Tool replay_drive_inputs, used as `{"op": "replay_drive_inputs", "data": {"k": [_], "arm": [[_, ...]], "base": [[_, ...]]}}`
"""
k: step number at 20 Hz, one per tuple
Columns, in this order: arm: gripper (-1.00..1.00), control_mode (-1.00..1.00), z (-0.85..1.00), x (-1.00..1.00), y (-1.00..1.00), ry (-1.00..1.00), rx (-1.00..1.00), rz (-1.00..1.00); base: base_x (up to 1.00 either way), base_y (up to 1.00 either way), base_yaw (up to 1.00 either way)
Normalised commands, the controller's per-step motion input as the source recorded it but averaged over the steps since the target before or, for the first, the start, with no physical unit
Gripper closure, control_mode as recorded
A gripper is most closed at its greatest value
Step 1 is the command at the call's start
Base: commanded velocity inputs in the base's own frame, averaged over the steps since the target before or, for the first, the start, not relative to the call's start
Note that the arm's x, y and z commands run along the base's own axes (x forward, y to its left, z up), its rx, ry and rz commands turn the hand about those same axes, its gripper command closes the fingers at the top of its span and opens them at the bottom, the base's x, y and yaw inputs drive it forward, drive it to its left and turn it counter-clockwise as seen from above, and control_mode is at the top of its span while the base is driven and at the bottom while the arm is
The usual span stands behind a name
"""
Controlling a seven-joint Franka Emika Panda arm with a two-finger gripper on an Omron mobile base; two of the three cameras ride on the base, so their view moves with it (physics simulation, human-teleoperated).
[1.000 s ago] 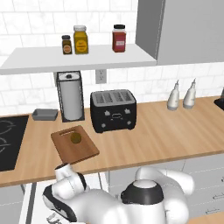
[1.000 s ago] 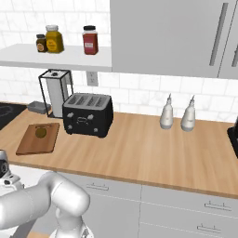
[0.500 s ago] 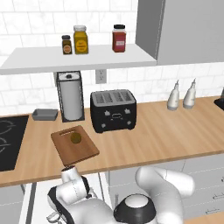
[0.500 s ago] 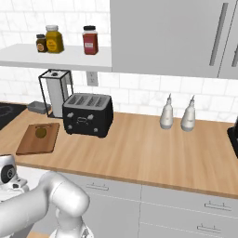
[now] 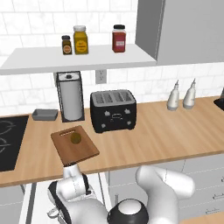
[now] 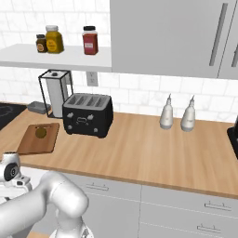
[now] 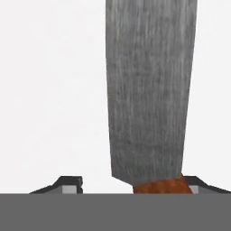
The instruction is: Place the appropriate cutting tool for cutting the avocado skin on the cutting board.
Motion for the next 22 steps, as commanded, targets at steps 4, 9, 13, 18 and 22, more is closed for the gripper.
{"op": "replay_drive_inputs", "data": {"k": [4,9,13,18,22], "arm": [[1.0,-1.0,-0.53,-0.28,-0.03,0.0,0.0,0.0],[1.0,-1.0,-0.17,-0.48,-0.01,0.0,0.0,0.0],[1.0,-1.0,-0.01,-0.44,0.0,0.0,0.0,0.0],[1.0,-1.0,0.39,-0.19,0.0,0.0,0.0,0.05],[1.0,-1.0,0.98,-0.3,0.0,0.0,0.0,0.07]], "base": [[0.0,0.0,0.0],[0.0,0.0,0.0],[0.0,0.0,0.0],[0.0,0.0,0.0],[0.0,0.0,0.0]]}}
